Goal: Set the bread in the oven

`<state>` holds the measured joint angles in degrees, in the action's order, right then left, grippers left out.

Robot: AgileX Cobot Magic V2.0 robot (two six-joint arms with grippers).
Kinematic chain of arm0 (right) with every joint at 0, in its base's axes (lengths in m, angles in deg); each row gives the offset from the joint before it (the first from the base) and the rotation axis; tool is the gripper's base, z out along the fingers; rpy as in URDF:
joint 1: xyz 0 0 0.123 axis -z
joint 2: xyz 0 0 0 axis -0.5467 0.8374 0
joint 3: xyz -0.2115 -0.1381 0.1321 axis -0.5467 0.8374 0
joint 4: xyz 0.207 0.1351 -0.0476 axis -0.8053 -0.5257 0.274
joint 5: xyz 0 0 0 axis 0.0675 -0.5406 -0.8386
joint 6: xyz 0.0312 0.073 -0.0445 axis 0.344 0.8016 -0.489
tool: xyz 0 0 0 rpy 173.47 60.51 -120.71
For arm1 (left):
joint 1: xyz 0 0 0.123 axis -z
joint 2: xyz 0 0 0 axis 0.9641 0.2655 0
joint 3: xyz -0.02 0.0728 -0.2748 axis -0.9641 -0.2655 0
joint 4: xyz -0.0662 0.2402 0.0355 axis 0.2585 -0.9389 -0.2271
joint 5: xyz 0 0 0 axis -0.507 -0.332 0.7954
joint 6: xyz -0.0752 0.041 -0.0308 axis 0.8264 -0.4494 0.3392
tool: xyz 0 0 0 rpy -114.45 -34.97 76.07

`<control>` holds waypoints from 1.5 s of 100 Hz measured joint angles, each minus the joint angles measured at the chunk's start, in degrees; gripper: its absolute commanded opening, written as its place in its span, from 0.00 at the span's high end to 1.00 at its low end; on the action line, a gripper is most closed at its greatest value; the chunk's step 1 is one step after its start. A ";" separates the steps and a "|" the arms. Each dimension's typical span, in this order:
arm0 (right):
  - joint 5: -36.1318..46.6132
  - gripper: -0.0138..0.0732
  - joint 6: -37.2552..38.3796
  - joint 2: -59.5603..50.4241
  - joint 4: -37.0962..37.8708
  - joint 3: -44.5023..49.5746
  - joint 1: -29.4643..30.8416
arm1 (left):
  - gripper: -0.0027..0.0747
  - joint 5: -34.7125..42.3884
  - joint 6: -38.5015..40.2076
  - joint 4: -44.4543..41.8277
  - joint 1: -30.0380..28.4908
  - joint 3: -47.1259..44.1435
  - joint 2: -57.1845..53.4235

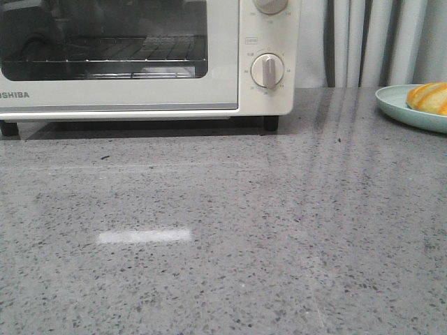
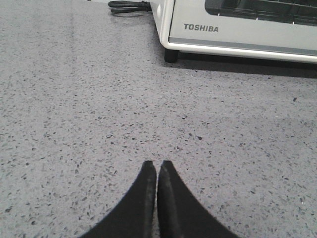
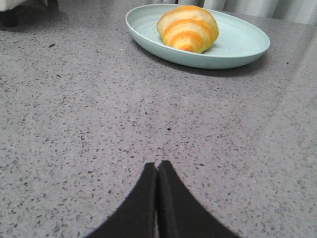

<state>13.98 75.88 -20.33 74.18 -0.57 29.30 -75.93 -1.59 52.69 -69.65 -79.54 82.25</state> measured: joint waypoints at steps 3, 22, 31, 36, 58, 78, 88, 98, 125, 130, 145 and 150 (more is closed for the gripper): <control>0.00 0.91 0.00 0.00 0.00 0.00 0.00 | 0.99 0.00 0.00 -0.35 0.00 0.00 0.00; 1.05 0.91 0.00 0.00 0.11 0.00 0.00 | 0.99 0.00 0.00 -1.47 0.00 0.00 0.00; 4.83 0.91 0.00 0.00 0.11 0.09 0.00 | 0.99 0.00 0.00 -1.57 0.00 0.00 0.00; 8.67 0.91 0.00 0.00 0.00 0.09 0.00 | 0.99 0.00 0.00 -1.57 0.00 0.00 0.00; 26.87 0.91 0.00 0.00 -3.69 0.09 0.00 | 0.99 0.00 0.00 -1.68 0.00 0.00 0.00; 28.35 0.91 0.00 0.00 -10.40 0.09 0.00 | 0.99 1.87 0.00 11.03 0.00 0.00 0.00; 26.11 0.91 0.00 0.00 -15.56 0.09 0.00 | 0.99 6.02 0.00 23.47 0.00 0.00 0.00; 26.11 0.91 -0.12 0.00 -25.36 0.09 0.00 | 0.99 10.39 0.04 32.00 0.00 0.00 0.00; 23.58 0.91 -0.12 0.00 -37.49 0.09 0.00 | 0.99 14.15 -0.35 41.14 0.00 0.23 0.00; 19.67 0.91 -0.12 0.00 -37.88 -0.39 0.00 | 0.99 12.49 -2.32 40.65 0.27 1.38 0.00; 8.73 0.91 -0.78 0.00 -35.48 -5.55 0.00 | 0.99 7.09 -13.99 37.19 1.73 10.37 1.31; 6.69 0.91 -1.04 0.00 -33.82 -7.60 0.00 | 0.99 6.72 -17.61 36.62 1.73 13.97 4.29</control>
<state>20.67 74.85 -20.33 40.36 -8.17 29.30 -69.21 -19.20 89.31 -67.91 -65.57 86.54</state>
